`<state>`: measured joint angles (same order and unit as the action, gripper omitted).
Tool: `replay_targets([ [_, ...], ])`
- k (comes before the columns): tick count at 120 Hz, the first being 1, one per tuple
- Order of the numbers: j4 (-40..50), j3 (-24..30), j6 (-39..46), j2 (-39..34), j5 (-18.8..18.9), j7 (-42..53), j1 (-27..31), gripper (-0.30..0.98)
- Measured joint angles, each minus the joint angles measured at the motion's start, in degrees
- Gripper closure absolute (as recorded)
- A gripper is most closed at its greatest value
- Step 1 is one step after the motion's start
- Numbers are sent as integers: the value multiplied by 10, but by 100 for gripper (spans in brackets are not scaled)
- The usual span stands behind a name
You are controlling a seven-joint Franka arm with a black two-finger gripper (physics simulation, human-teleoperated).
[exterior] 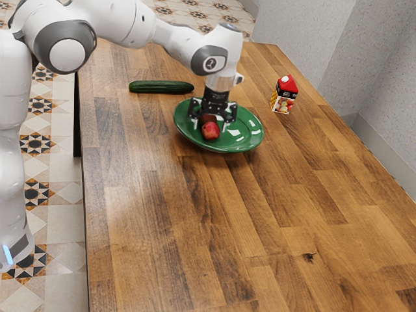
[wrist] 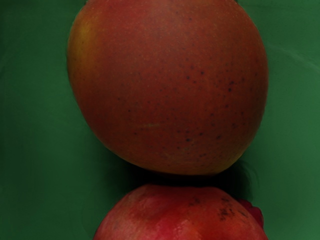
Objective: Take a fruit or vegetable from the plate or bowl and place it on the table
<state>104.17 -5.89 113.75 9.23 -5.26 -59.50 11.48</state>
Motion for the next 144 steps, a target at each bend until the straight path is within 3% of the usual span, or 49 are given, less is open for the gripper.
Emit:
replay_targets([
  [33, -2, 36, 13, 7, 1, 6, 39, 0],
  [144, -6, 54, 24, 16, 4, 18, 57, 0],
])
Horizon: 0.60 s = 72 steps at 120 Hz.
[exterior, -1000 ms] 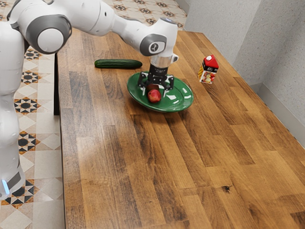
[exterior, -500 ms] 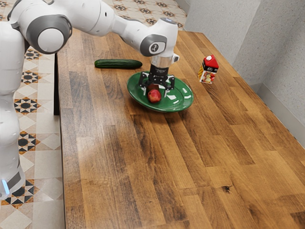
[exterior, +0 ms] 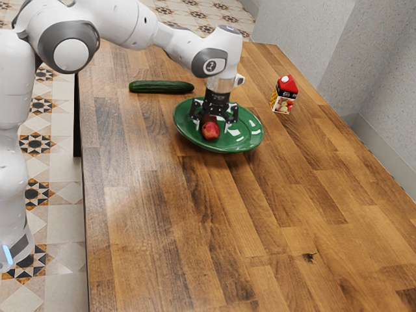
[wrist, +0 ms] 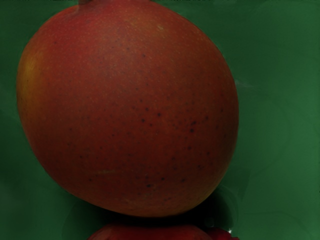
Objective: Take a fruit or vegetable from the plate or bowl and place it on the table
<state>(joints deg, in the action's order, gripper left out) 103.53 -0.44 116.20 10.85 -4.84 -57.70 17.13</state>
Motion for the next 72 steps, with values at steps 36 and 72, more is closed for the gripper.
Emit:
replay_targets([
  [36, -15, 34, 0, 9, 1, 4, 31, 0],
  [72, -15, 37, 0, 13, 1, 7, 32, 21],
])
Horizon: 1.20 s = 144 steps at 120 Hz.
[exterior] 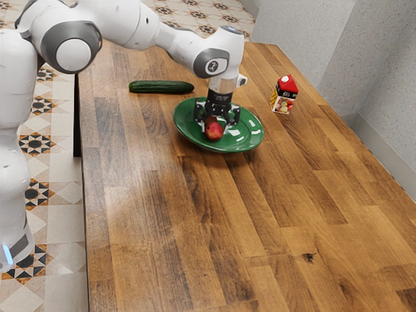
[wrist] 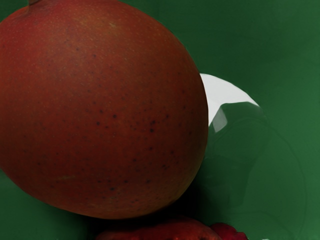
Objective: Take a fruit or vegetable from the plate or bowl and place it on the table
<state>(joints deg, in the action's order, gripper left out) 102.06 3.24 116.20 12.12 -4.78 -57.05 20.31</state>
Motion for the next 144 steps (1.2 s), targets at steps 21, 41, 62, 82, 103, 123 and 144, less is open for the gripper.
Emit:
replay_targets([
  [21, -2, 0, -1, 1, 1, 0, 0, 30],
  [41, -20, 3, -2, -5, 9, -1, 0, 35],
  [62, -116, 25, -38, -39, 53, 1, -48, 35],
  [82, -137, 27, -85, -64, 84, 7, -206, 32],
  [103, -91, 28, -106, -40, 86, 17, -304, 33],
  [123, -26, 28, -89, -18, 59, 32, -304, 34],
  [144, -14, 28, -71, -18, 46, 53, -302, 12],
])
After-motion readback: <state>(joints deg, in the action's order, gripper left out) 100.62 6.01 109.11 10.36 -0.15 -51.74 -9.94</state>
